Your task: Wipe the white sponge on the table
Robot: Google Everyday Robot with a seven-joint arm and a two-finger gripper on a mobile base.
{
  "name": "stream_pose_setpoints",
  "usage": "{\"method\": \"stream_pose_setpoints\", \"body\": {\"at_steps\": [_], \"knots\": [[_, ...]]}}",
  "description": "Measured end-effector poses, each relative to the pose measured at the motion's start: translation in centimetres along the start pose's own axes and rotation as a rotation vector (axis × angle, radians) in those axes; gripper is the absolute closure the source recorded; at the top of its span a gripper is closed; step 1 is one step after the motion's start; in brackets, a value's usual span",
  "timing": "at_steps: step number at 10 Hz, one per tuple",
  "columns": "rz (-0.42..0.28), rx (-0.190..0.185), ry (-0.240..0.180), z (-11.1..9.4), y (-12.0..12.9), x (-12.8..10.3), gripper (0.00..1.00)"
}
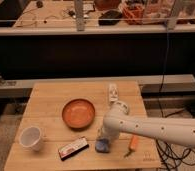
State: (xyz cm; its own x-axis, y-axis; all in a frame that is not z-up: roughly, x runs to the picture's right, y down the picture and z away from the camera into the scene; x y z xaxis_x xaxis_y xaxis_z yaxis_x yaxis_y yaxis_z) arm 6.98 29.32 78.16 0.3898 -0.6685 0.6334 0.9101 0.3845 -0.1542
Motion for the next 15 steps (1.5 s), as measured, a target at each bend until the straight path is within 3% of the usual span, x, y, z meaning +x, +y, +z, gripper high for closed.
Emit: {"method": "stream_pose_setpoints", "body": {"at_steps": [6,8,11,13,15], "knots": [[0.026,-0.01,-0.006,-0.1,1.4,-0.1,0.87],[0.085,-0.024,0.0,-0.6,3.0,0.3,0.91],[0.227,-0.046,0.018,-2.6,9.5,3.1,0.91],[0.29,-0.061,0.014,-2.9,11.9,5.1,0.91],[0.312,-0.062,0.015,-1.7,12.1,7.5,0.91]]}}
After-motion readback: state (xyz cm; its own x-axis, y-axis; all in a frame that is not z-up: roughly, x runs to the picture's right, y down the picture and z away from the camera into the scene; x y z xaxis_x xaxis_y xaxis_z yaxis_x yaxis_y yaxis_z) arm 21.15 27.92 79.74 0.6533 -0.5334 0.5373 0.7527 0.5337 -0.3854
